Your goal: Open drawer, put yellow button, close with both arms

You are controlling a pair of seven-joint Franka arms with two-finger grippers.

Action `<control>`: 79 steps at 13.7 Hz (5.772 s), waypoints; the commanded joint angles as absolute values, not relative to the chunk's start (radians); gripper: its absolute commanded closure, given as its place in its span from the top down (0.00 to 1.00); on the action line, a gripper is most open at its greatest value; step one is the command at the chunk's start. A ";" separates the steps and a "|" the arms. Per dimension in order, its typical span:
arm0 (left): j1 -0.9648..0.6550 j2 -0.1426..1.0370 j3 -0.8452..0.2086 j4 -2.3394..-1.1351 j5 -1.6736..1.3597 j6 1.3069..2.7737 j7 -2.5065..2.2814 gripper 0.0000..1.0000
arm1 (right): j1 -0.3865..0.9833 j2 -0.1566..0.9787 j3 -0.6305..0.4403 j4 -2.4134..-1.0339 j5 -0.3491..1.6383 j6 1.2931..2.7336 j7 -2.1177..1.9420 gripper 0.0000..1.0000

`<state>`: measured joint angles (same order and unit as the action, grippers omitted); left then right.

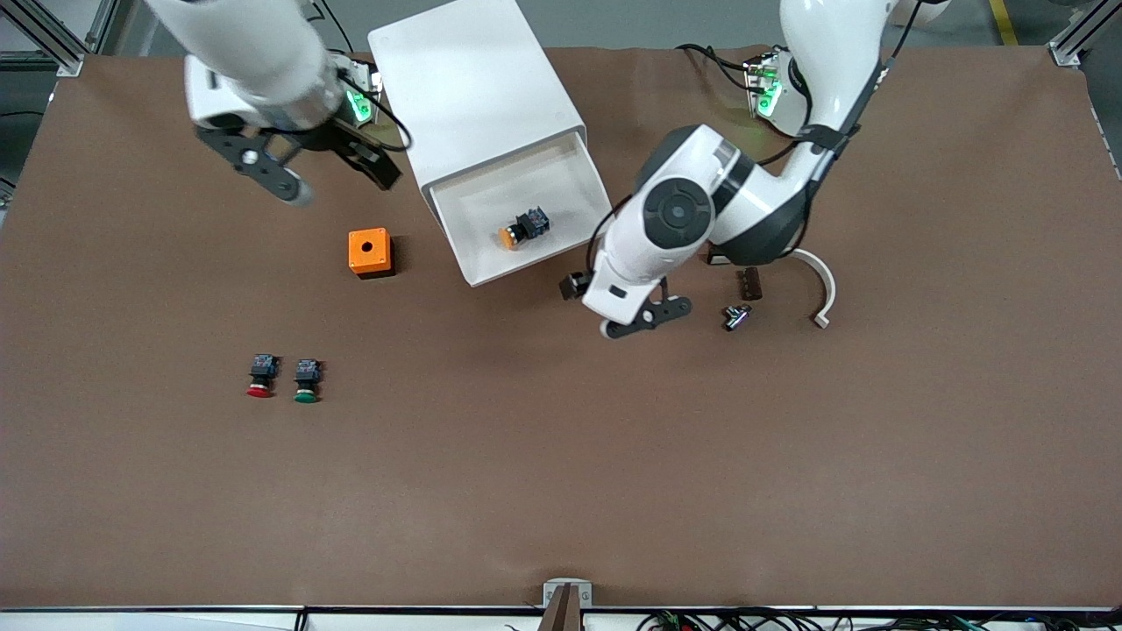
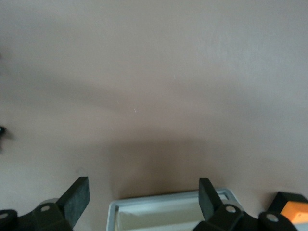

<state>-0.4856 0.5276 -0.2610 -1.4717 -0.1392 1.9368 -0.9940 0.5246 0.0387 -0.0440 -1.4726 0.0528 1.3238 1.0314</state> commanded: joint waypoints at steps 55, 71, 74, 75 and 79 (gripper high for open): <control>0.164 0.160 -0.347 -1.376 0.061 1.465 -0.557 1.00 | -0.025 -0.138 -0.025 -1.614 -0.005 1.500 -0.002 1.00; 0.021 -0.059 -0.140 -1.602 0.025 1.494 -0.229 1.00 | -0.025 -0.137 -0.025 -1.614 -0.006 1.502 -0.002 1.00; 0.020 -0.080 -0.129 -1.631 0.026 1.516 -0.218 1.00 | -0.025 -0.137 -0.025 -1.614 -0.006 1.502 -0.002 1.00; 0.020 -0.080 -0.130 -1.631 0.028 1.516 -0.218 1.00 | -0.025 -0.137 -0.025 -1.614 -0.006 1.500 -0.002 1.00; 0.020 -0.078 -0.133 -1.629 0.031 1.516 -0.215 1.00 | -0.025 -0.137 -0.025 -1.614 -0.006 1.502 -0.002 1.00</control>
